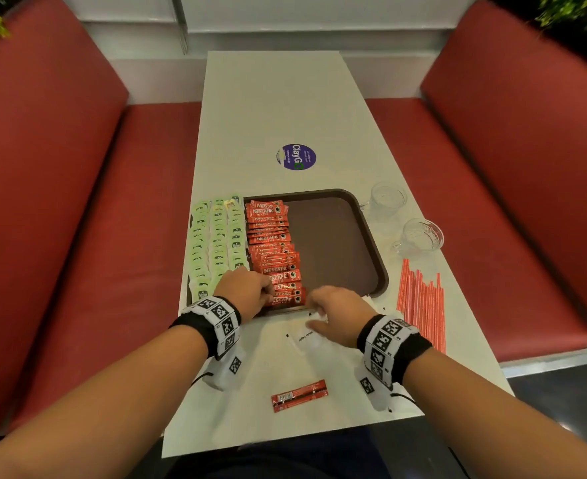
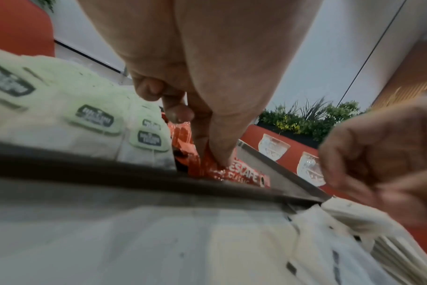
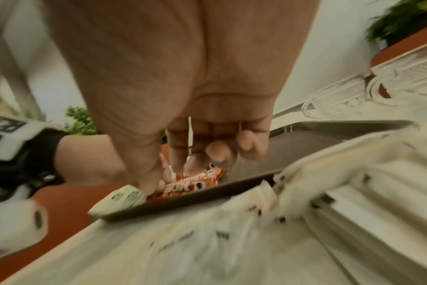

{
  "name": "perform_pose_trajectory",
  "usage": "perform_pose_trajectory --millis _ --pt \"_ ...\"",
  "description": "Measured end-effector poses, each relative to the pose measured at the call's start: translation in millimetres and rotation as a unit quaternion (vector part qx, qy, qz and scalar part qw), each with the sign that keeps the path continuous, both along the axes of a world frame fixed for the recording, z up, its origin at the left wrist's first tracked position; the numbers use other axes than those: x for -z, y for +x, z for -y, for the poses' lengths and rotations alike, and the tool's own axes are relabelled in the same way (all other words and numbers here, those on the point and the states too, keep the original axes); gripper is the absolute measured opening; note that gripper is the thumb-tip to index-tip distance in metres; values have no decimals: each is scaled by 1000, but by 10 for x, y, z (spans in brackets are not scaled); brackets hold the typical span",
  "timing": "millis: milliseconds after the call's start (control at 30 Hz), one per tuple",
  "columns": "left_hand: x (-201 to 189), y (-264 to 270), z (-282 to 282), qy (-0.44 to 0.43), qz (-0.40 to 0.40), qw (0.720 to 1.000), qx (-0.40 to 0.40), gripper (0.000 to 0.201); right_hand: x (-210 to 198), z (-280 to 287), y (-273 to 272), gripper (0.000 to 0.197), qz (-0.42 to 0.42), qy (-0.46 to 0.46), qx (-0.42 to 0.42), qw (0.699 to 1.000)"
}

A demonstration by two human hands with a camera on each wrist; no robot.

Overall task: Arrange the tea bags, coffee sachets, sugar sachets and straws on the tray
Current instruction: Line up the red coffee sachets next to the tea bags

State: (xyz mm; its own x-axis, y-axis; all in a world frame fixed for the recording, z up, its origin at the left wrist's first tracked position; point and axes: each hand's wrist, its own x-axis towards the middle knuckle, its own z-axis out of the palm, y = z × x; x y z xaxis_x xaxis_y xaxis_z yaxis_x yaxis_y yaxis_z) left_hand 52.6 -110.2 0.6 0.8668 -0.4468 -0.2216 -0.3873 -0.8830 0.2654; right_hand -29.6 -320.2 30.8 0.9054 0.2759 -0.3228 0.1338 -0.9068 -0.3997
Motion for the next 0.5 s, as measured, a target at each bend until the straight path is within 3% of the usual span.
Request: perform_pose_trajectory --millis 100,333,500 --pt "66 -52 37 18 22 1000 4 12 90 -50 -150 34 -59 -32 -100 993" --pt "68 -64 91 88 55 995 -15 16 249 -137 -342 47 -129 -104 -219 962" --pt "9 -102 139 66 55 995 -47 19 269 -125 -310 28 -121 -97 -240 958"
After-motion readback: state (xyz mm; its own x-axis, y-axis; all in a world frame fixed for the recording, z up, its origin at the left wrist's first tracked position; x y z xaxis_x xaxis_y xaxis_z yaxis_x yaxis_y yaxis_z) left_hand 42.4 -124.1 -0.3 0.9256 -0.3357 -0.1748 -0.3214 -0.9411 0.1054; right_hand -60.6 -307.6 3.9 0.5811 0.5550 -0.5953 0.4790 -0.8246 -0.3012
